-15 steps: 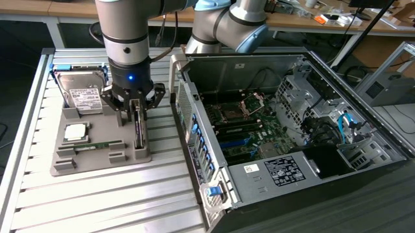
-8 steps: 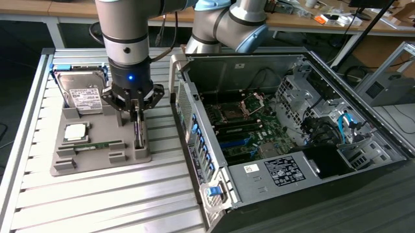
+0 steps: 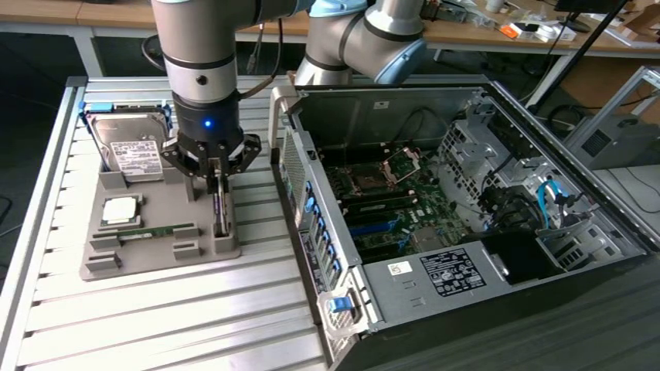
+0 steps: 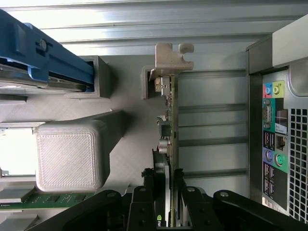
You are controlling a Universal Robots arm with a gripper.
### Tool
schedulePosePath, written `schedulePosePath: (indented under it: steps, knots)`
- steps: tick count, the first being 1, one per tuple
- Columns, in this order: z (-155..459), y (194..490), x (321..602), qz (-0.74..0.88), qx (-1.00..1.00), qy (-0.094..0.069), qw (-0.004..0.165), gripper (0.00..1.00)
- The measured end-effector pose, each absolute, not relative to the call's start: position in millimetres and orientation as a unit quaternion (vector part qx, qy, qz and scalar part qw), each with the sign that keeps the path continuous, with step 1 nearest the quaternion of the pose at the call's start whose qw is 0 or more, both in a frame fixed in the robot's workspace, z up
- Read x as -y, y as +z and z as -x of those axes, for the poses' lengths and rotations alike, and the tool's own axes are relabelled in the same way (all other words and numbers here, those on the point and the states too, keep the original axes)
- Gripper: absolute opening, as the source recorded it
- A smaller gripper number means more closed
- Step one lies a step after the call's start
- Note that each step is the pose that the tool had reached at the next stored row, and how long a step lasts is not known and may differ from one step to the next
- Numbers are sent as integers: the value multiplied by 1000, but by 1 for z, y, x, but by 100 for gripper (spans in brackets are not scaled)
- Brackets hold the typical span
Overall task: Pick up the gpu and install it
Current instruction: 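Pick up the gpu and move the gpu toward the slot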
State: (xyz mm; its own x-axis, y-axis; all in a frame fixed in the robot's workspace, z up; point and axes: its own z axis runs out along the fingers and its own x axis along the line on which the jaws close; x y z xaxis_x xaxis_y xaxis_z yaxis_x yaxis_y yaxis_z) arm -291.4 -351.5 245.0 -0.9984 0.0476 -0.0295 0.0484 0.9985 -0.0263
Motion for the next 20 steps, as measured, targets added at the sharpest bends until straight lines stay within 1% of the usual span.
schedulePosePath:
  steps: [20]
  knots:
    - [291,247,351,-24,-1000,-14,14,27]
